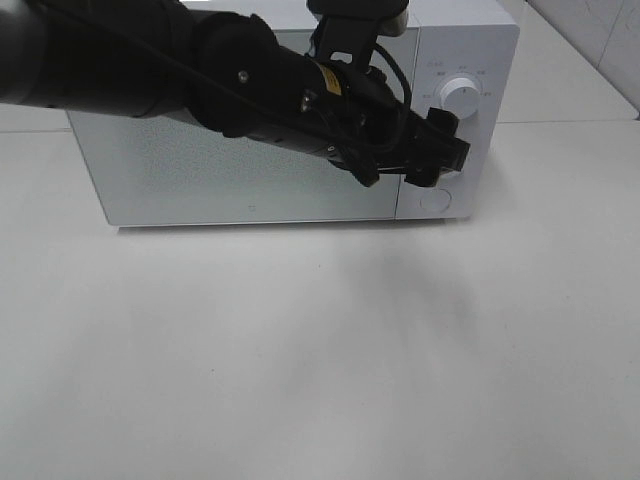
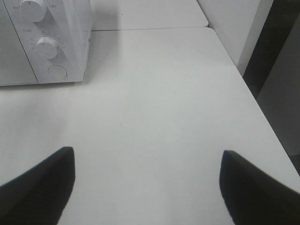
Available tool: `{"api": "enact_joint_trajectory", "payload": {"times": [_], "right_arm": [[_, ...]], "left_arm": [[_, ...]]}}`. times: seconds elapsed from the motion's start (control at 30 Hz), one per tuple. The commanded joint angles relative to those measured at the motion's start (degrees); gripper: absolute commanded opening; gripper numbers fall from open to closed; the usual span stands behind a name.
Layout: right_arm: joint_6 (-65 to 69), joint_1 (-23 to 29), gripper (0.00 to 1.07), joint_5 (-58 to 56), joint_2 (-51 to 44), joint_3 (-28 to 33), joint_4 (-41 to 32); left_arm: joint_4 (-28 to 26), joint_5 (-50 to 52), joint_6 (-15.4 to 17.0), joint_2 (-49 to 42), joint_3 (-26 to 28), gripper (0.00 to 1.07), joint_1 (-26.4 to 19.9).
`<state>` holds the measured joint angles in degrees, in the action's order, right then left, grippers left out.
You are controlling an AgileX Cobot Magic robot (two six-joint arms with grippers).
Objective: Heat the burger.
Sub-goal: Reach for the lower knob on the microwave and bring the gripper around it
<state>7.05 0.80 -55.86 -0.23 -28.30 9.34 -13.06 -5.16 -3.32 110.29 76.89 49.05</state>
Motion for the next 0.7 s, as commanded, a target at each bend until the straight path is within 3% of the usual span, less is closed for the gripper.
{"api": "enact_joint_trajectory", "payload": {"times": [0.03,0.13,0.2,0.3,0.37,0.7], "right_arm": [[-0.8,-0.29,0.76,0.63,-2.01,0.11,-0.11],[-0.8,-0.29,0.76,0.63,-2.01,0.11,-0.11],[-0.8,-0.29,0.76,0.63,-2.01,0.11,-0.11],[-0.8,-0.29,0.76,0.63,-2.01,0.11,-0.11],[-0.8,-0.29,0.76,0.63,-2.01,0.11,-0.11],[-0.8,-0.29,0.76,0.63,-2.01,0.11,-0.11]], "left_arm": [[-0.4,-8.54,0.29,-3.67,0.52,0.85,0.4],[-0.4,-10.08,0.29,-4.3,0.52,0.85,0.4],[-0.23,-18.56,0.29,-6.93,0.52,0.85,0.4],[-0.11,-20.34,0.29,-7.56,0.52,0.85,0.4],[0.11,-29.16,0.29,-9.74,0.52,0.85,0.4],[3.15,-45.95,0.23,-12.26,0.52,0.85,0.4]]}}
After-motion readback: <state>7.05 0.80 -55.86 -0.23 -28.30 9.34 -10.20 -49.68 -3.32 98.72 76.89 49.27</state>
